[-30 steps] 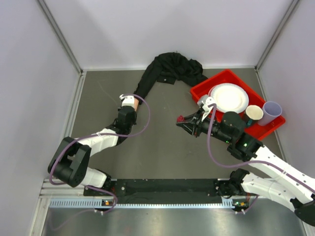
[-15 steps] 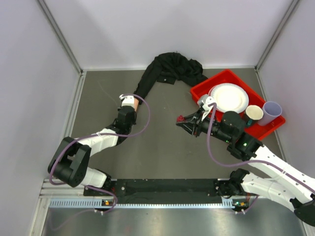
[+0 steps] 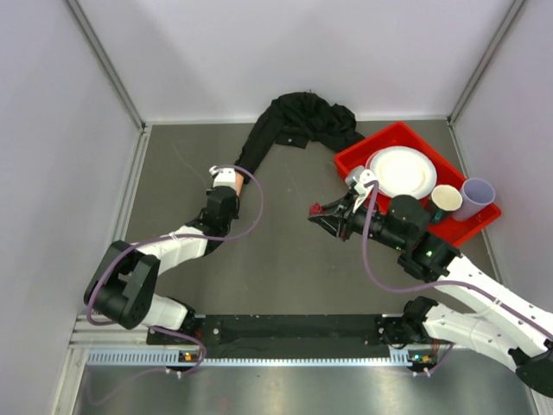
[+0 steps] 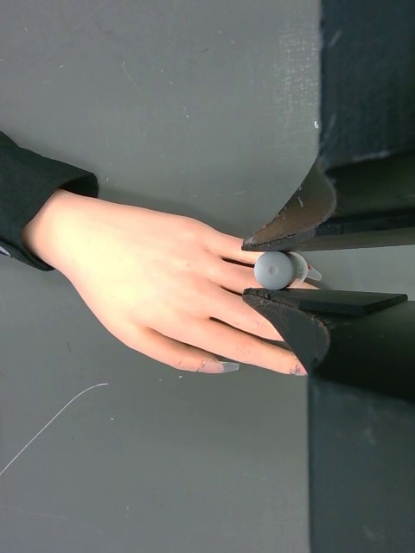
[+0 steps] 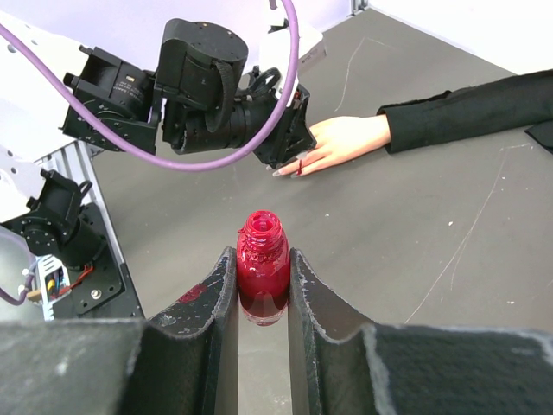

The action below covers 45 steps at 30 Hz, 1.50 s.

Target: Paint the nails

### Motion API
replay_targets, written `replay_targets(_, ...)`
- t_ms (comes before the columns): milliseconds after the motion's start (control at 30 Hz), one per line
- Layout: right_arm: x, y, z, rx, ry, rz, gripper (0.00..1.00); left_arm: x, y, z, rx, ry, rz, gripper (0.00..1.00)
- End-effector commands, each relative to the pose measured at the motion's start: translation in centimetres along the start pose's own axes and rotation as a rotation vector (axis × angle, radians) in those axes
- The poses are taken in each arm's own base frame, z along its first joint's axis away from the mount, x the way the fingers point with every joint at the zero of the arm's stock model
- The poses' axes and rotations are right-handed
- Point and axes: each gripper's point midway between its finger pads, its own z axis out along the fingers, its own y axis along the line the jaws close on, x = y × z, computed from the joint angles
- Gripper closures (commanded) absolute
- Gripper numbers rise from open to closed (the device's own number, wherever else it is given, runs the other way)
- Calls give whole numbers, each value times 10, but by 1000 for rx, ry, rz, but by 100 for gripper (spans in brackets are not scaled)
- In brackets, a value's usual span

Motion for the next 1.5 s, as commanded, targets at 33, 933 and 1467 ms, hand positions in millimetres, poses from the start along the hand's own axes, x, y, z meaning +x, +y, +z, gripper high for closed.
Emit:
replay_targets(33, -16, 1, 1, -13, -59, -7, 100, -20, 0, 0, -1, -53, -21, 100)
replay_targets(933, -17, 2, 1, -16, -60, -6, 100, -15, 1, -3, -2, -32, -17, 100)
replay_targets(1467, -15, 2, 2, -20, -58, -4, 100, -11, 6, -8, -13, -25, -16, 100)
